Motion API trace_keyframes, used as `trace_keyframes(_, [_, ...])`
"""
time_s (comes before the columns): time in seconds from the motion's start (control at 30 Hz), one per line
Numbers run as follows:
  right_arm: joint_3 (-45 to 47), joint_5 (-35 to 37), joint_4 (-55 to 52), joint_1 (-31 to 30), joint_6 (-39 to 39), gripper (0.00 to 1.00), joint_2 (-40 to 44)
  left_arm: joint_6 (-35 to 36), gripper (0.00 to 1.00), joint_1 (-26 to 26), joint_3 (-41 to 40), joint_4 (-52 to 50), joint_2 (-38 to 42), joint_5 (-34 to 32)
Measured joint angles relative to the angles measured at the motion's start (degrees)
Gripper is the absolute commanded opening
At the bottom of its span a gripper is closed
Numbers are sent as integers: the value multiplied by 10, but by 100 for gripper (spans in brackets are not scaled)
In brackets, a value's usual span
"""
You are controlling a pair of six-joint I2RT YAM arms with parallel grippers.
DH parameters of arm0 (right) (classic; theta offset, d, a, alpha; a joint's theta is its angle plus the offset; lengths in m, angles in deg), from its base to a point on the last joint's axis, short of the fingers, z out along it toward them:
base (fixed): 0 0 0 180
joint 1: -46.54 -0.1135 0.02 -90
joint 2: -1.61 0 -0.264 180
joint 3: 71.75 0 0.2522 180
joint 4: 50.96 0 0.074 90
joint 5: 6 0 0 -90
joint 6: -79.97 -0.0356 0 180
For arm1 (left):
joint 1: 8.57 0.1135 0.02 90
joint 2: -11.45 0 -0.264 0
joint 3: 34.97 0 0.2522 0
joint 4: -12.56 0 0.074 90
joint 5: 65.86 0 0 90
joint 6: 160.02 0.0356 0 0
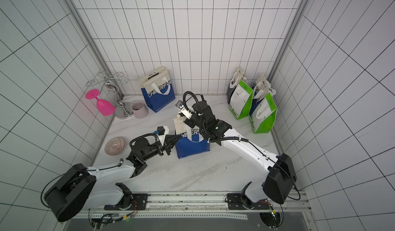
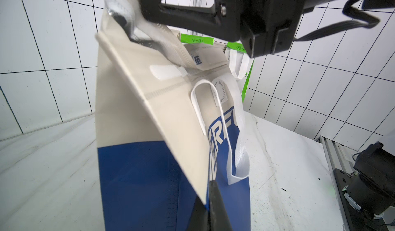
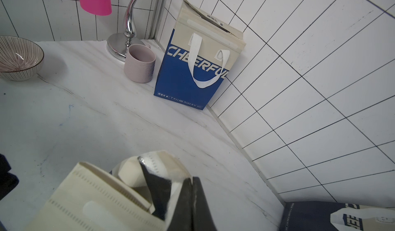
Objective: Open the takeout bag
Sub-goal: Open the takeout bag at the center of the board.
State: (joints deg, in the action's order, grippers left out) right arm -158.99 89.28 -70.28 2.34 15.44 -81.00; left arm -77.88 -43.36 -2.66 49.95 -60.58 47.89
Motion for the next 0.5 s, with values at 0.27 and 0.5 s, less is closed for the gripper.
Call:
trace_keyframes(0.27, [-51, -33, -80, 5, 62, 0, -7, 0, 0, 0, 0, -1, 0, 3])
trace_keyframes(0.5, [-102, -49, -140, 7, 111, 0, -31, 2, 0, 0, 0, -4, 0, 3])
